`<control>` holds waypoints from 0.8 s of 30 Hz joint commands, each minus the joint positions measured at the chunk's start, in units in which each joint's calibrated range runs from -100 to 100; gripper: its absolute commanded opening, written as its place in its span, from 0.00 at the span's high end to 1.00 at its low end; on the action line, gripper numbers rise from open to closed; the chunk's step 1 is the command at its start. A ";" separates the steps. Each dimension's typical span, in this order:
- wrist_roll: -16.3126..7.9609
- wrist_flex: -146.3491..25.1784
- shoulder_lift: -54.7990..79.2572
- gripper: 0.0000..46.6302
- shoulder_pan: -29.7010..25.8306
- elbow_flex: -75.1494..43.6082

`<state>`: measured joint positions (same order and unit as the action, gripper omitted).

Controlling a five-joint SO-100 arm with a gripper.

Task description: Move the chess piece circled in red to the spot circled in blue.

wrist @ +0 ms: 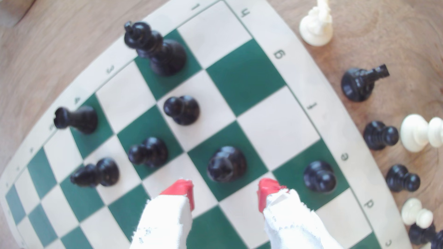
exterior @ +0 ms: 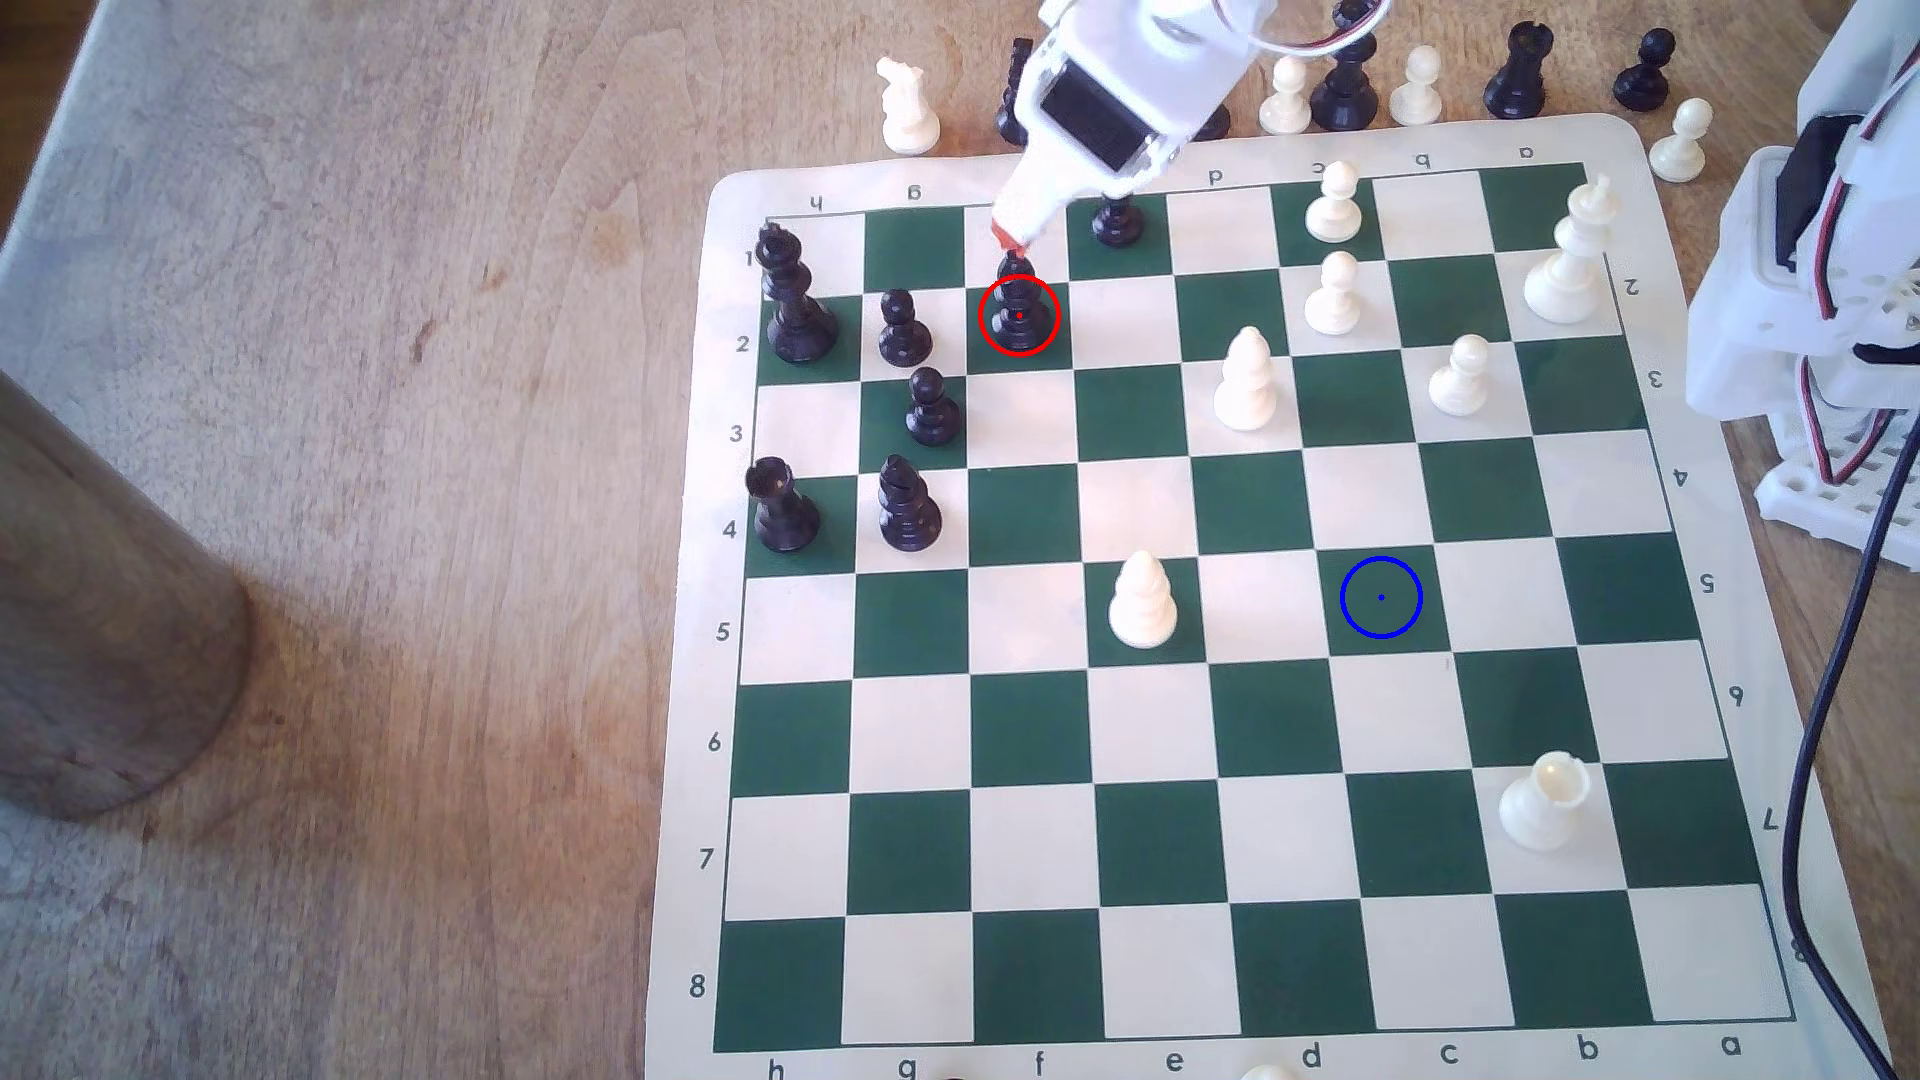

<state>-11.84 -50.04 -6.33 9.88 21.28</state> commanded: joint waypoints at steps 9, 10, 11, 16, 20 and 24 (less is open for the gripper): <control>0.15 3.85 4.20 0.67 0.01 -7.77; 0.15 3.93 4.46 0.67 0.01 -7.96; 0.15 4.09 4.71 0.67 0.01 -8.05; 0.15 5.81 6.92 0.67 -0.30 -8.14; 0.10 6.31 7.77 0.67 -0.61 -8.05; 0.05 6.71 8.96 0.68 -1.00 -8.14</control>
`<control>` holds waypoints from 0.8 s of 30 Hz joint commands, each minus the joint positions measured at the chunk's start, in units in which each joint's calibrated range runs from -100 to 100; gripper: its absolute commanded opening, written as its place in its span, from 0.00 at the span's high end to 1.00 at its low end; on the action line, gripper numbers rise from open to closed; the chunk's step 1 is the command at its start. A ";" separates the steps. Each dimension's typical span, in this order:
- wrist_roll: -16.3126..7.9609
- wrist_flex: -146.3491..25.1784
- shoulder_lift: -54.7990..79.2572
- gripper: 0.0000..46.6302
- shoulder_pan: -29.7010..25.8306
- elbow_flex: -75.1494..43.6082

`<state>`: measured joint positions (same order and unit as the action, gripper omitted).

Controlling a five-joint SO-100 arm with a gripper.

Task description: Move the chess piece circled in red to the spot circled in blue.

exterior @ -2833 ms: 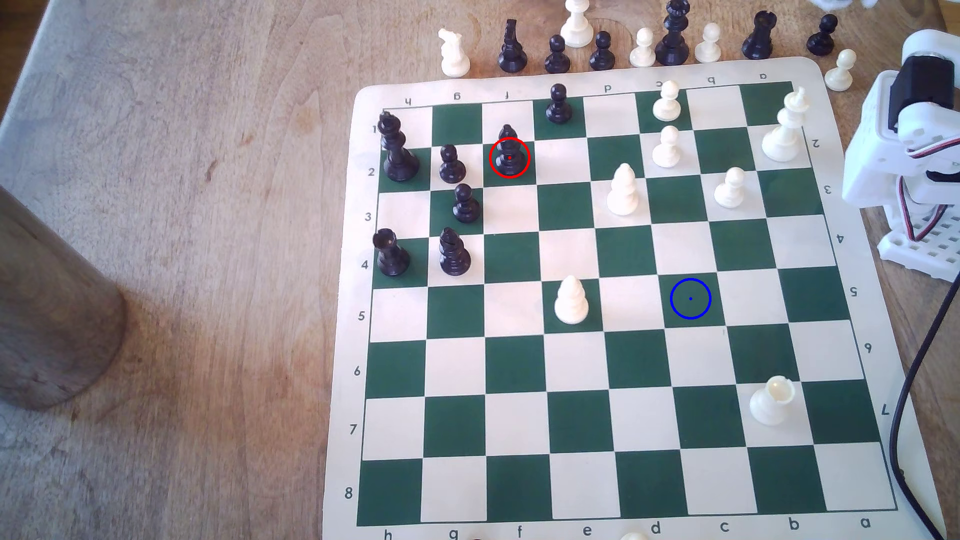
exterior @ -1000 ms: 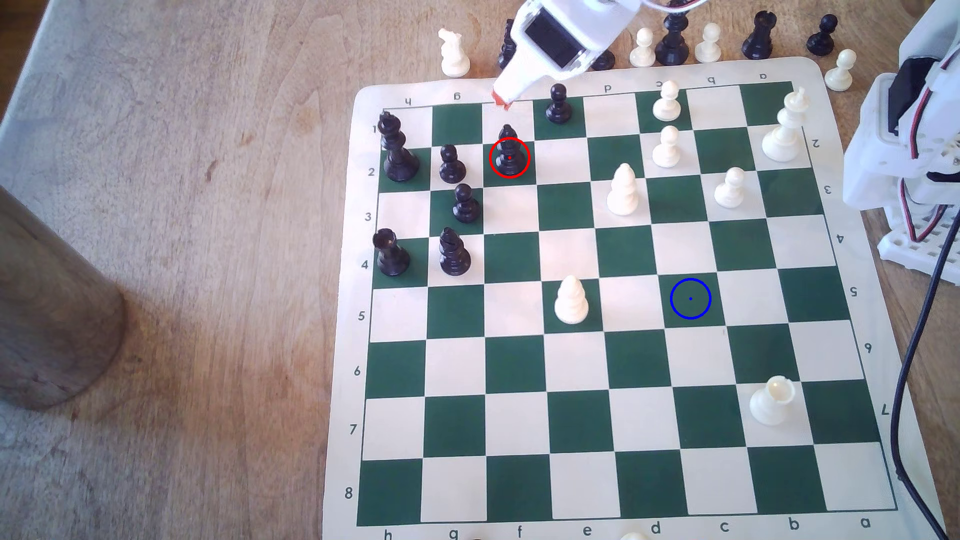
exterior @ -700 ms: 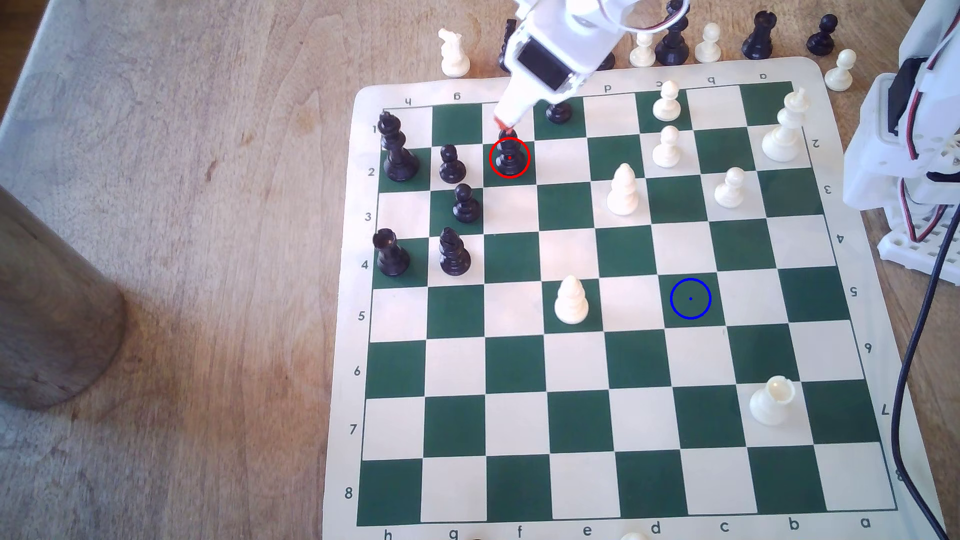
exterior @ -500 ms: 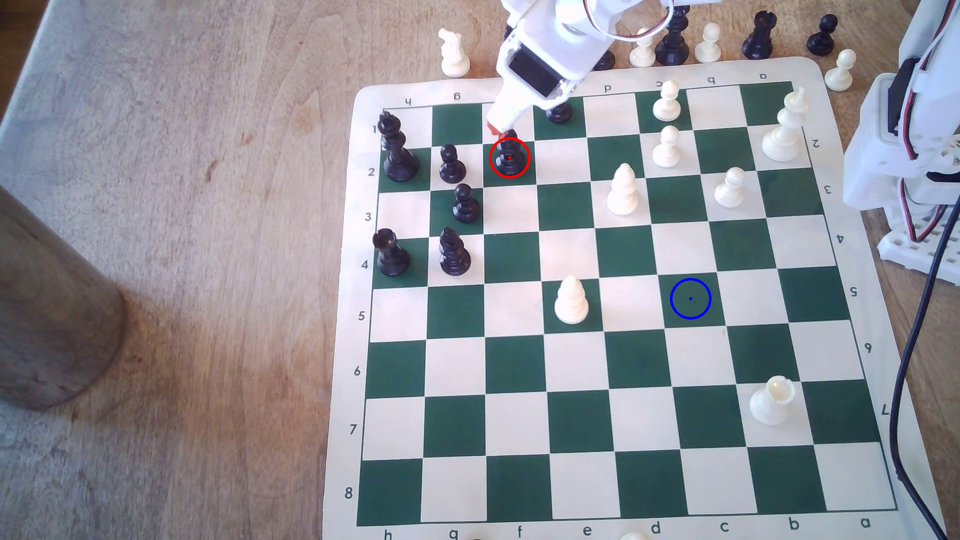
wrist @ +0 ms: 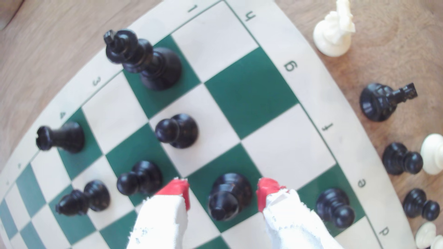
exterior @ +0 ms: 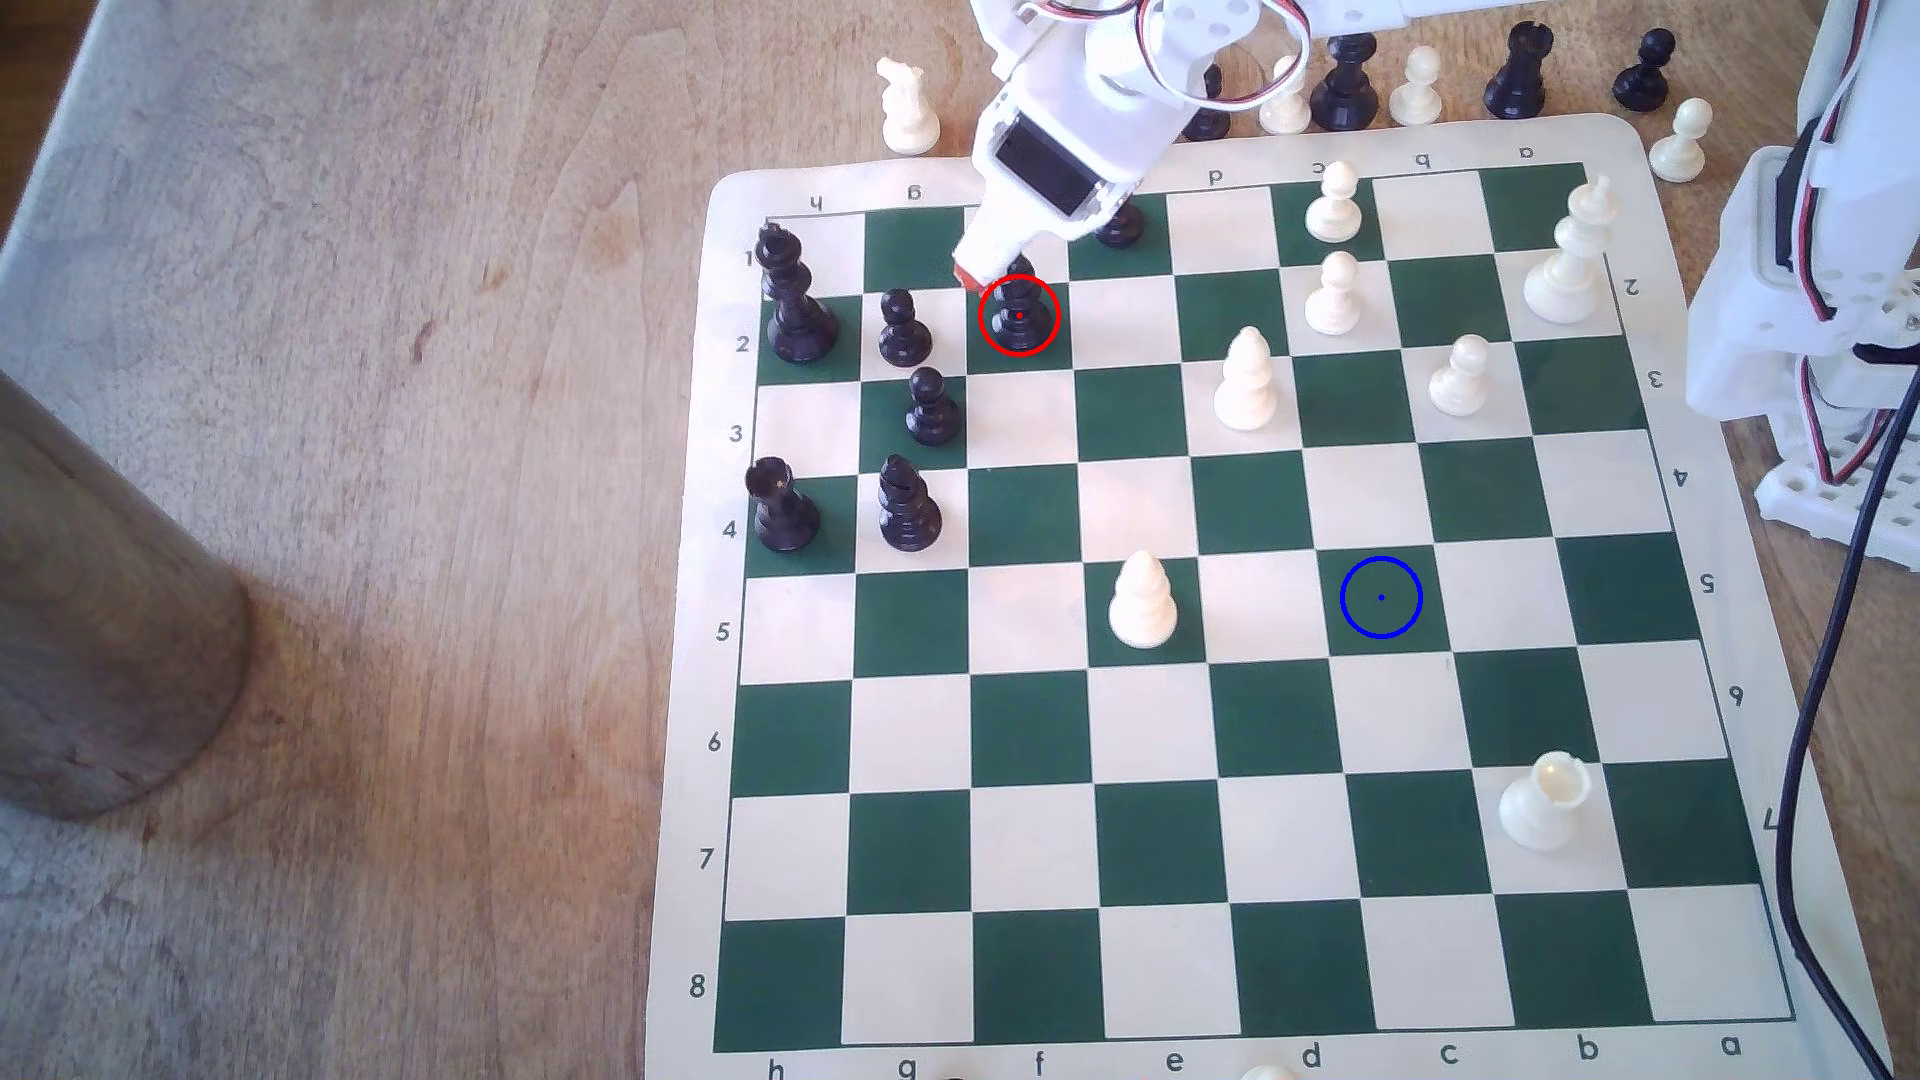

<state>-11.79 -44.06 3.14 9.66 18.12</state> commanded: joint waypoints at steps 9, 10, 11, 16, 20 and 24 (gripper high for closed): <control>-0.29 1.31 0.08 0.69 -1.88 -3.52; -0.20 1.31 0.08 0.69 -1.88 -3.52; -0.15 1.31 0.17 0.69 -1.88 -3.52; 0.15 0.98 1.19 0.69 -1.25 -3.52; 0.15 0.98 1.61 0.69 -0.78 -3.07; 0.24 0.98 1.78 0.69 -0.78 -2.89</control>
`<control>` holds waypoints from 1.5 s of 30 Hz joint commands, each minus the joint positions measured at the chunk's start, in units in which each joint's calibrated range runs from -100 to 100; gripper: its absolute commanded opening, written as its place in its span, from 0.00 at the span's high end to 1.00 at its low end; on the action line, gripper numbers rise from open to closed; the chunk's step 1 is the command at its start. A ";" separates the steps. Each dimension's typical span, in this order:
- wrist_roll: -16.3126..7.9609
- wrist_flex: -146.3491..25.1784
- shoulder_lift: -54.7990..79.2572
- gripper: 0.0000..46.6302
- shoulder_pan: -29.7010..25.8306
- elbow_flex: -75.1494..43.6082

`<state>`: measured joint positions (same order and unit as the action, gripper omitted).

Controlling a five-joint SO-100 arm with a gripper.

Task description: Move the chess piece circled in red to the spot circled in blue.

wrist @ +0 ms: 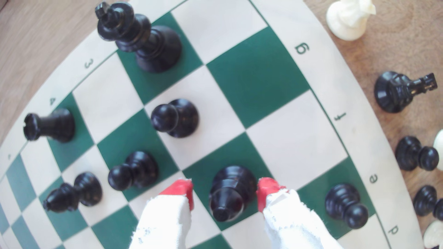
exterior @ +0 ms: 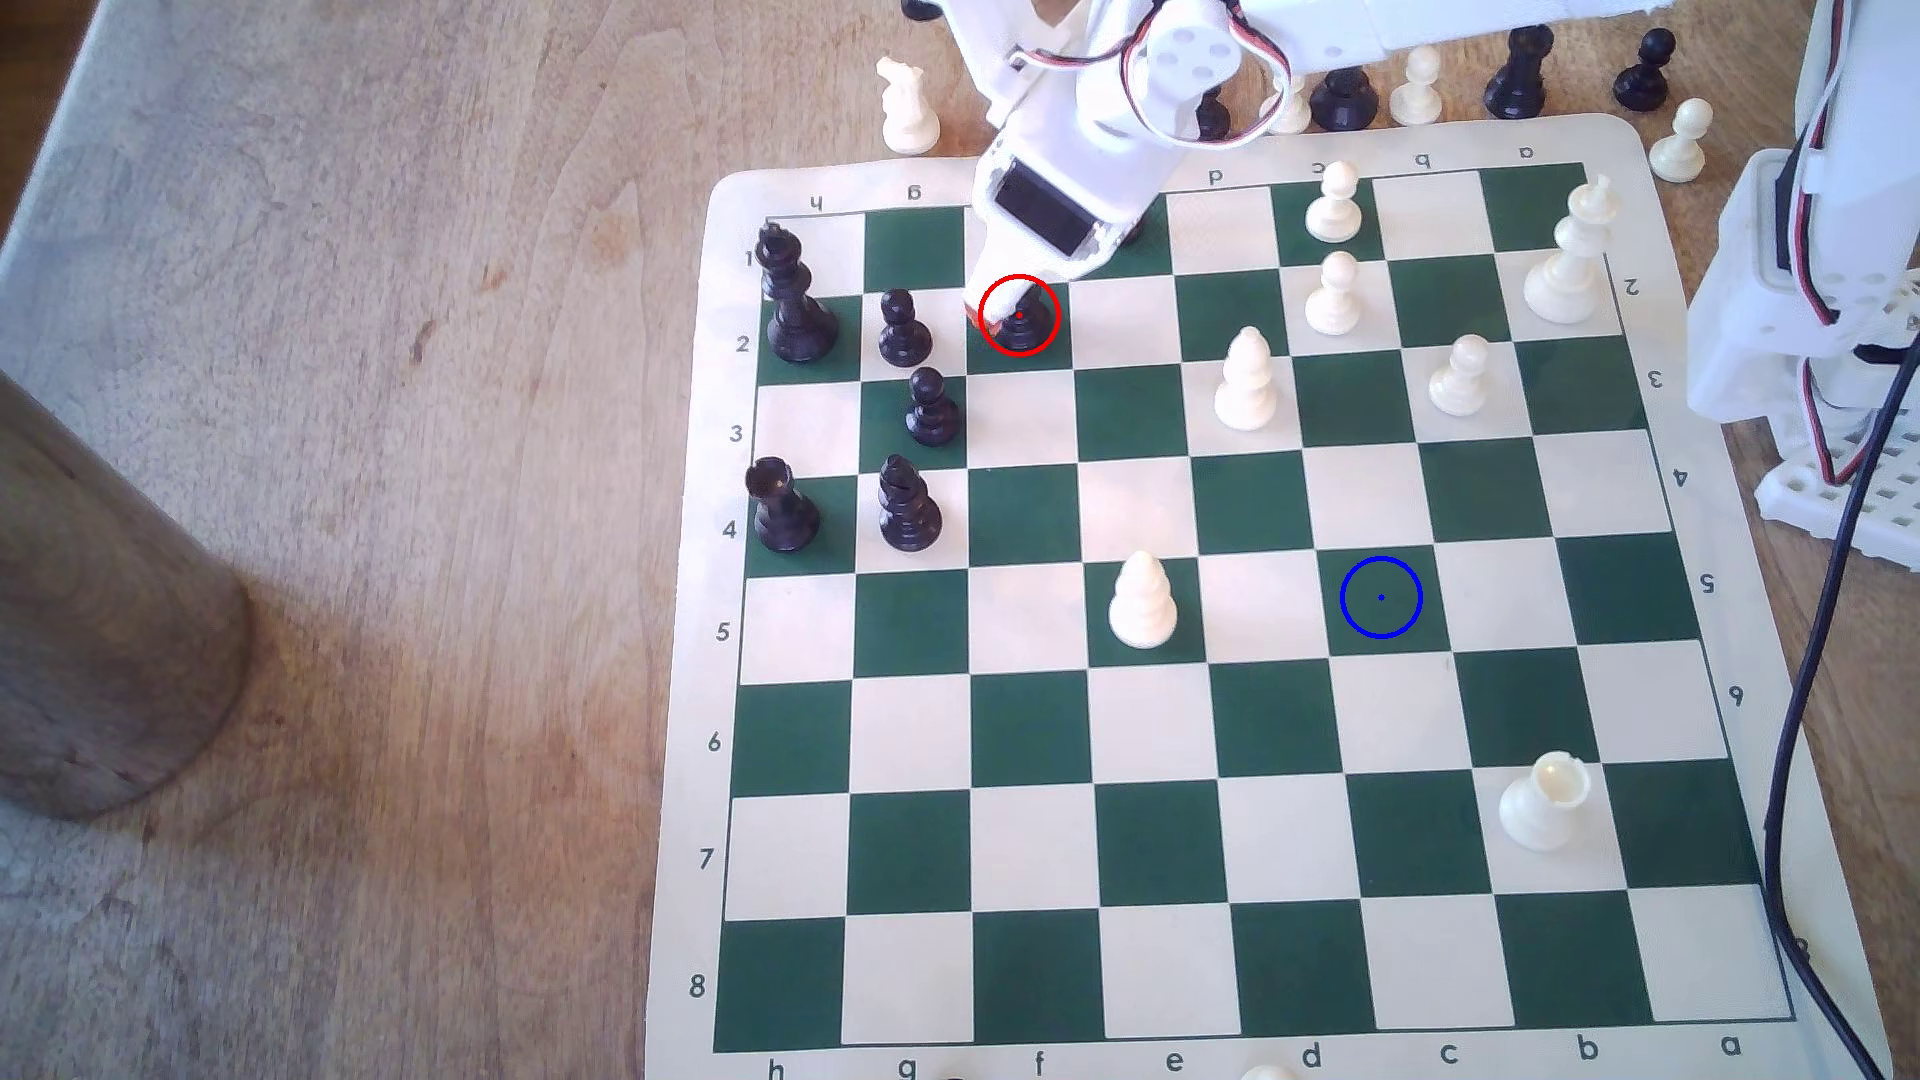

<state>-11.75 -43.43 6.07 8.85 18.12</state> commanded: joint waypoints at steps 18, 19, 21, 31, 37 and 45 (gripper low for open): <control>0.78 -1.05 -1.75 0.94 -0.83 -2.62; 0.78 -1.05 -1.83 0.96 -0.83 -2.53; 0.78 -1.05 -2.17 0.98 -0.83 -2.53; 0.63 -0.14 -7.69 0.99 0.34 -2.62; 0.54 -0.06 -15.41 0.99 1.28 -1.35; 1.71 -0.88 -34.34 0.99 -2.87 17.60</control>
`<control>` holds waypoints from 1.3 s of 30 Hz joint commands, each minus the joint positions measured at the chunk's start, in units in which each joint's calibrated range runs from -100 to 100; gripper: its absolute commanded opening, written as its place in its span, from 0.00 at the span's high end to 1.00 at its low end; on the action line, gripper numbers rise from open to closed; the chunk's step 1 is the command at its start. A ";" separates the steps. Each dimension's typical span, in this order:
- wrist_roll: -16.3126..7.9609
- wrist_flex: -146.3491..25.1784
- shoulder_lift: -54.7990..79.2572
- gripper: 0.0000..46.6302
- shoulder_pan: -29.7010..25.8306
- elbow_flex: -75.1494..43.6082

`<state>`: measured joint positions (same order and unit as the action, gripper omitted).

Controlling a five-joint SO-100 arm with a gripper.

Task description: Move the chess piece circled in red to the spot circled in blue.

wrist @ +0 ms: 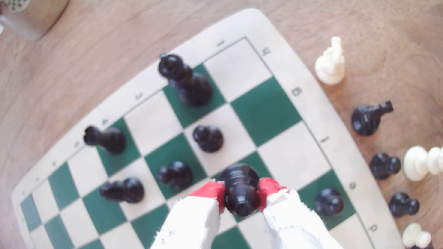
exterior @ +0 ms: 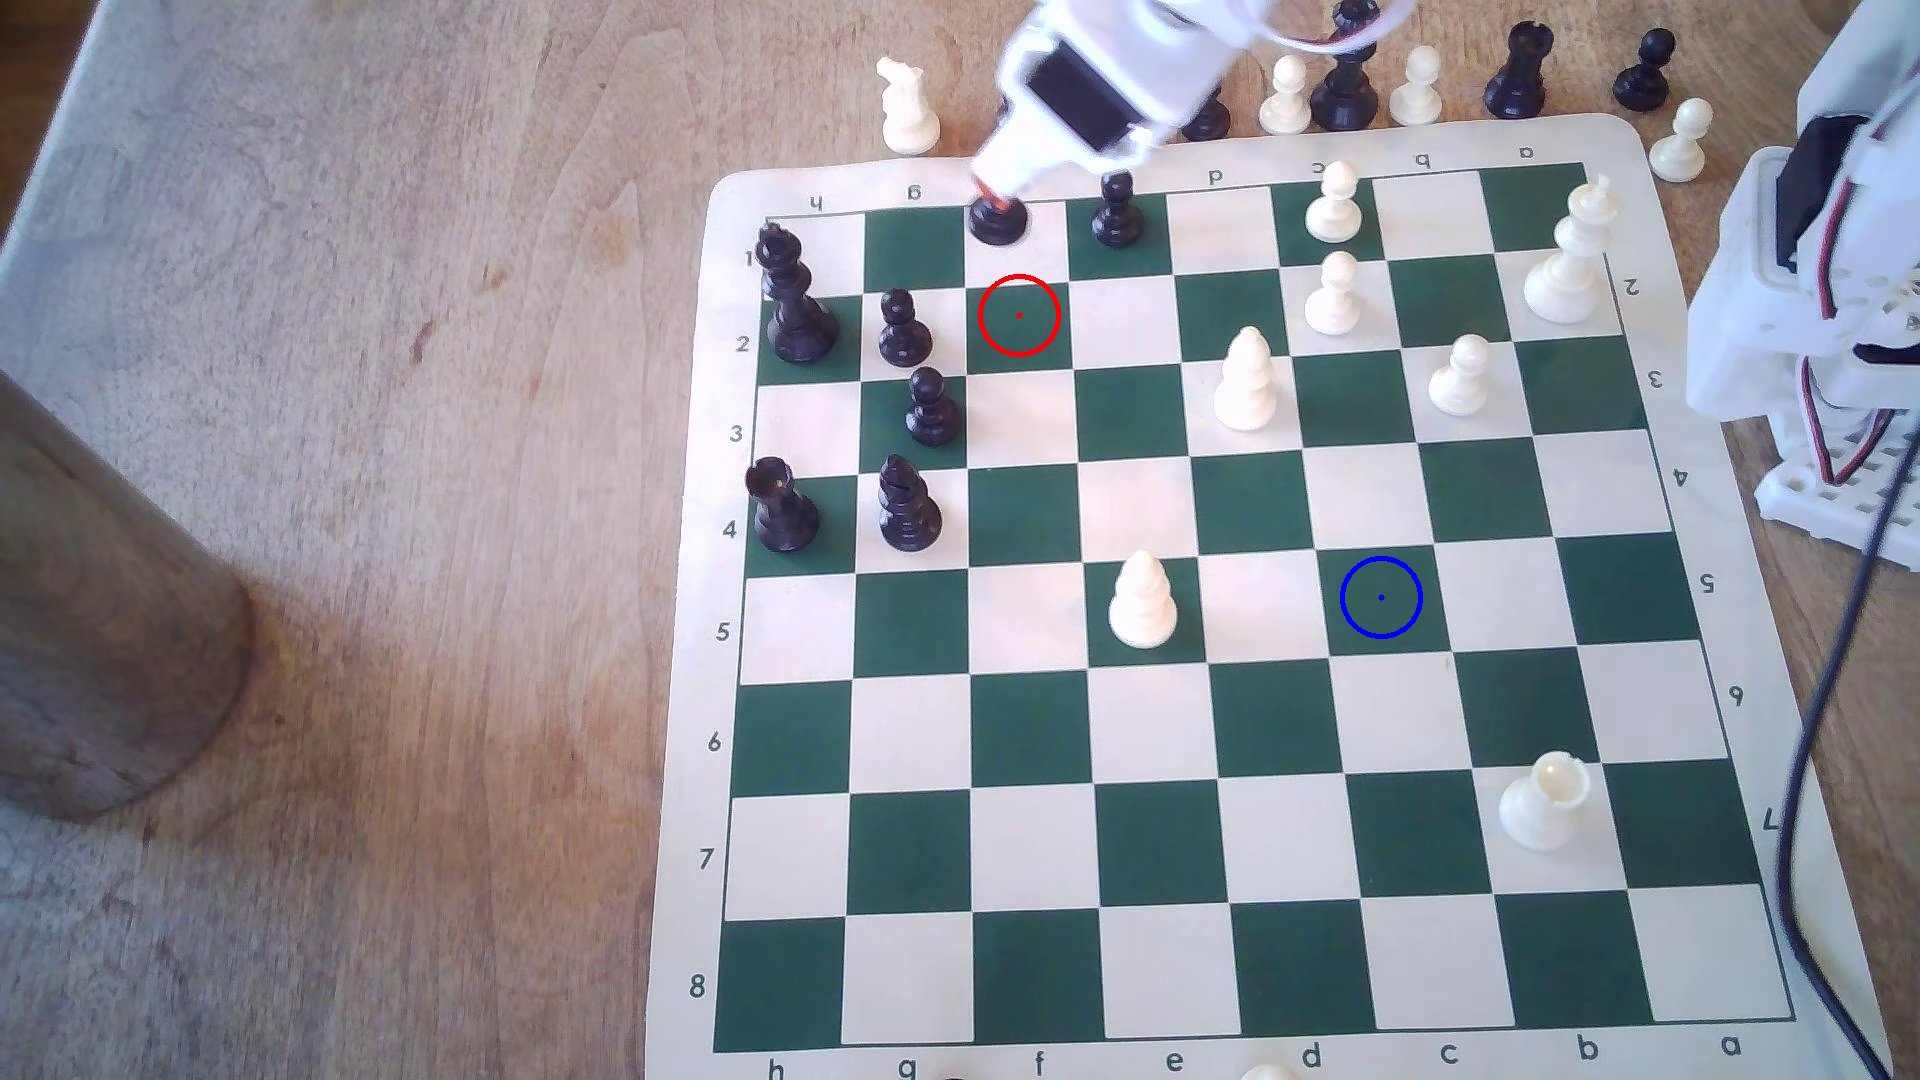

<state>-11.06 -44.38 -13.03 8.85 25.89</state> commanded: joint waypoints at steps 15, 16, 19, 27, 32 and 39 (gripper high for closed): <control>-1.81 -5.58 -37.90 0.99 -18.74 32.49; -1.86 -5.58 -38.67 0.99 -20.00 34.40; -1.86 -5.66 -39.01 0.99 -20.93 36.66; -1.86 -6.31 -39.43 0.99 -23.44 40.29; -1.86 -7.54 -39.35 0.99 -25.31 40.56; -2.00 -7.21 -38.75 0.99 -29.22 43.19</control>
<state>-12.77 -52.03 -50.15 -18.44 69.54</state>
